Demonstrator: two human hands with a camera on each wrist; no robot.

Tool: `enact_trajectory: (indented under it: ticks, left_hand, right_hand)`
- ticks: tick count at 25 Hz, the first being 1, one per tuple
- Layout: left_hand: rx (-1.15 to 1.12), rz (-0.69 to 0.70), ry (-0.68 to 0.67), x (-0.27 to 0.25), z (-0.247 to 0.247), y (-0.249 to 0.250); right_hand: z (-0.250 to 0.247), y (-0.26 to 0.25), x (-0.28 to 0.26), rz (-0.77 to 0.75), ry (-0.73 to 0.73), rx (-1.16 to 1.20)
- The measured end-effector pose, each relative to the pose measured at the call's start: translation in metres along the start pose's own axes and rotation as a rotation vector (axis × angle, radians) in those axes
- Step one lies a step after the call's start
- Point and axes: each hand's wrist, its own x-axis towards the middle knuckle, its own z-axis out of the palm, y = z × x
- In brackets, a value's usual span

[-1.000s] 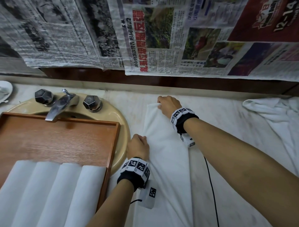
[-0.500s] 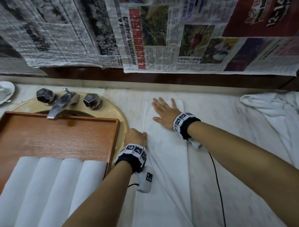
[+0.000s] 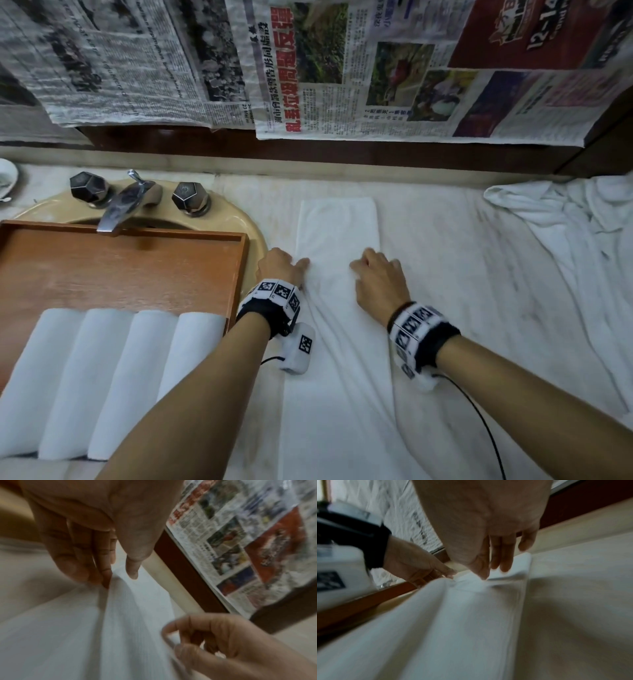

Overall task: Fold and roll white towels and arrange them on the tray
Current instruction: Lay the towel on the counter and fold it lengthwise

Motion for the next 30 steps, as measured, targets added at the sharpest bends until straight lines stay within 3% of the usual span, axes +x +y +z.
enact_trajectory:
  ticks: [2, 4, 10, 16, 18, 20, 22, 27, 30]
  left_hand:
    - [-0.038, 0.082, -0.027, -0.026, -0.004, -0.013]
    - [-0.045, 0.17, -0.154, -0.055, -0.003, -0.031]
    - [0.14, 0.335, -0.444, -0.117, 0.025, -0.063]
    - [0.321, 0.358, -0.37, -0.124, 0.014, -0.082]
    - [0.359, 0.394, -0.498, -0.126, 0.009, -0.087]
    - [0.35, 0.451, -0.701, -0.141, 0.011, -0.084]
    - [0.331, 0.481, -0.809, -0.159, 0.02, -0.082]
    - [0.465, 0.547, -0.638, -0.163, 0.011, -0.098]
    - [0.47, 0.538, -0.693, -0.18, 0.009, -0.108]
  right_hand:
    - [0.006, 0.003, -0.042, 0.069, -0.056, 0.097]
    - [0.012, 0.007, -0.063, 0.09, -0.112, 0.136]
    - [0.013, 0.003, -0.085, 0.087, -0.203, 0.11]
    - [0.019, 0.007, -0.098, 0.089, -0.259, 0.121]
    - [0.021, 0.001, -0.103, 0.058, -0.239, 0.069]
    - [0.024, -0.008, -0.115, -0.005, -0.123, -0.004]
    - [0.024, -0.011, -0.128, -0.009, -0.06, 0.024]
    - [0.019, -0.002, -0.147, -0.033, -0.301, -0.039]
    - [0.027, 0.001, -0.164, -0.067, -0.449, -0.141]
